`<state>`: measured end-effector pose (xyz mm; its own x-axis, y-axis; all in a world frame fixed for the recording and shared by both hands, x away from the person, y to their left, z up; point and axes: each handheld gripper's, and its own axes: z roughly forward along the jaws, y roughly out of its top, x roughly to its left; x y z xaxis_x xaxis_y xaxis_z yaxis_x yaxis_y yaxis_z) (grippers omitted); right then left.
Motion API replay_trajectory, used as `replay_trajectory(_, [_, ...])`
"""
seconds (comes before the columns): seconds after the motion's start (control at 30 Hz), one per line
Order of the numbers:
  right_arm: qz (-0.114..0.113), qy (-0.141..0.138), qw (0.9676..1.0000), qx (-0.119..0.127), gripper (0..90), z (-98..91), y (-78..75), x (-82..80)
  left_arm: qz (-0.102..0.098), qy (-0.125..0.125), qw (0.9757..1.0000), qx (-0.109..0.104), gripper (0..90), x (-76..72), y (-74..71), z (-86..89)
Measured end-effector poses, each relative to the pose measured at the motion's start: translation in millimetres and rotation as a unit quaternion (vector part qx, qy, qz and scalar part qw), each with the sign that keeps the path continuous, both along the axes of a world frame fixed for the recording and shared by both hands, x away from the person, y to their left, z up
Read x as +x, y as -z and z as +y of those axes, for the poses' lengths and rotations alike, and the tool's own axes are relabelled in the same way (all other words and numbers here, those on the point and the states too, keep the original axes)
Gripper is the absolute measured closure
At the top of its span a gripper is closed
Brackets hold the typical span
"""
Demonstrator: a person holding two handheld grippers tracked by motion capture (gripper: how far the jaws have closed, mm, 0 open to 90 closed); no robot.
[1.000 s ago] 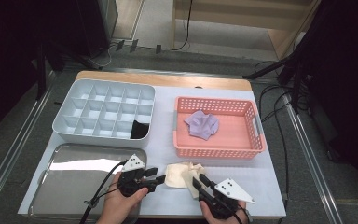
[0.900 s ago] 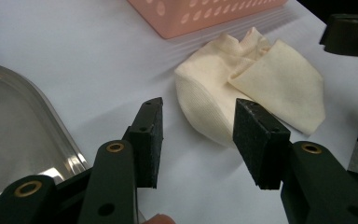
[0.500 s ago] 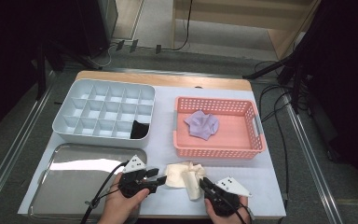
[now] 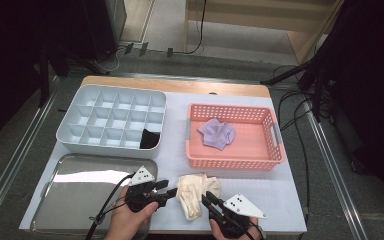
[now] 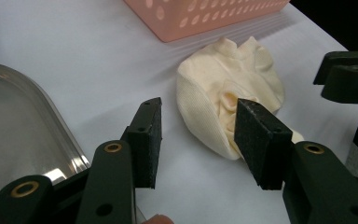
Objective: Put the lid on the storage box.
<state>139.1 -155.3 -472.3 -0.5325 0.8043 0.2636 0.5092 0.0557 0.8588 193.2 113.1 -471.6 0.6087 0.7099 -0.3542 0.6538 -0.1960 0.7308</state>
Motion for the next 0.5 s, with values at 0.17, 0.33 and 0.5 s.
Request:
replay_trajectory(0.17, [0.017, 0.047, 0.9981, -0.037, 66.4, -2.2, 7.3, 4.8, 0.005, 0.006, 1.0, 0.002, 56.6, 1.5, 1.9, -5.1])
replay_trajectory(0.33, [0.044, 0.113, 0.9906, -0.063, 57.5, -14.5, 14.4, 20.3, 0.018, 0.012, 0.9996, 0.019, 71.6, 2.4, 3.5, -10.3])
replay_trajectory(0.5, [0.077, 0.095, 0.9896, -0.076, 76.1, -12.0, 18.9, 34.0, 0.028, 0.007, 0.9992, 0.029, 82.1, 3.8, 6.6, -12.0])
